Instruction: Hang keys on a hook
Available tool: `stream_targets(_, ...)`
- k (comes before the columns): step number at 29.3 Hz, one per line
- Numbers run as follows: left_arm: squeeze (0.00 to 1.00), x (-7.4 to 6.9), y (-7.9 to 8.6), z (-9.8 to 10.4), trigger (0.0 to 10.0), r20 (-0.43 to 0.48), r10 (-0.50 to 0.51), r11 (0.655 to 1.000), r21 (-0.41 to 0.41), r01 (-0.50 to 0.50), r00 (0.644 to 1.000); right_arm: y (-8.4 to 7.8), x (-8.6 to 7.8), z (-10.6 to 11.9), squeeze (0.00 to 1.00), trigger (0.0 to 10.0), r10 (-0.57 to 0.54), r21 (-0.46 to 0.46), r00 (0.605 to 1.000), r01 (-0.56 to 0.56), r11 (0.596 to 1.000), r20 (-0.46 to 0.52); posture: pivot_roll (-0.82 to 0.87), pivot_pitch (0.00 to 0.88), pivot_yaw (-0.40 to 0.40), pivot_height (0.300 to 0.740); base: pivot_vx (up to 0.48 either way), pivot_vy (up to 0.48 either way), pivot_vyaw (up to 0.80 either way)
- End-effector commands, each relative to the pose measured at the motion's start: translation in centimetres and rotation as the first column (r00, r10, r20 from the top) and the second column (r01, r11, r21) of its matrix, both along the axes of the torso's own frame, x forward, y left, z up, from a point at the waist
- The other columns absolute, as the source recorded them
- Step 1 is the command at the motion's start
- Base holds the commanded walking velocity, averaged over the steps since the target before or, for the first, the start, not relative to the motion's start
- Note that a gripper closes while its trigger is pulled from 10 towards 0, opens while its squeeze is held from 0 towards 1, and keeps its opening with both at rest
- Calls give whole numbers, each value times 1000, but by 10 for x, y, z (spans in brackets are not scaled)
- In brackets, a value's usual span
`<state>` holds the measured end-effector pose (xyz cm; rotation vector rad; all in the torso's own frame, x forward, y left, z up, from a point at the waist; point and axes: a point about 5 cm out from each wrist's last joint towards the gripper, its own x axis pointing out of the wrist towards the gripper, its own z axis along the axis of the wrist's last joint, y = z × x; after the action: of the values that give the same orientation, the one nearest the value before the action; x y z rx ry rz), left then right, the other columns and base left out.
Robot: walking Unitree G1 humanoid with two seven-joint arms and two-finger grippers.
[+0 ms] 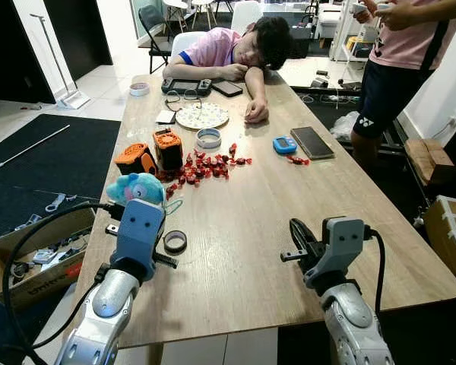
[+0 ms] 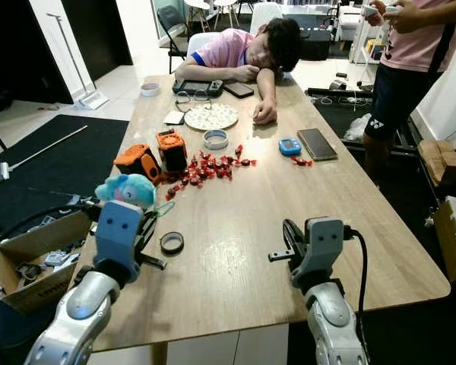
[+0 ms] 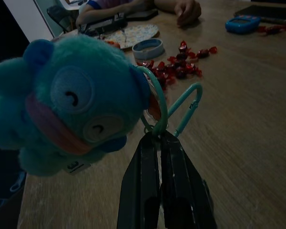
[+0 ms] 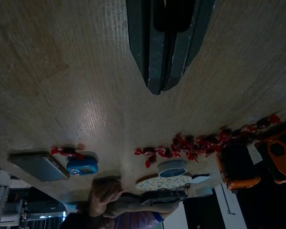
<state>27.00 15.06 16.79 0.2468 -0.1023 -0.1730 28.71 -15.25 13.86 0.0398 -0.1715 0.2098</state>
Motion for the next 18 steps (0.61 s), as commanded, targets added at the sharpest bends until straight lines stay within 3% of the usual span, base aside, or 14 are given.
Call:
stream_targets(1,0,-2,0,0,10000,7,12,1000,-13,-12,1000,5,0,-6,0,10000,18,7,999,-18,1000,-27,142,117,38,740,0,0,0)
stream_targets(18,0,-3,2,-1,10000,8,26,1000,-1,-26,1000,12,5,-7,0,10000,45,-2,999,-45,999,-27,160,96,34,740,0,0,0)
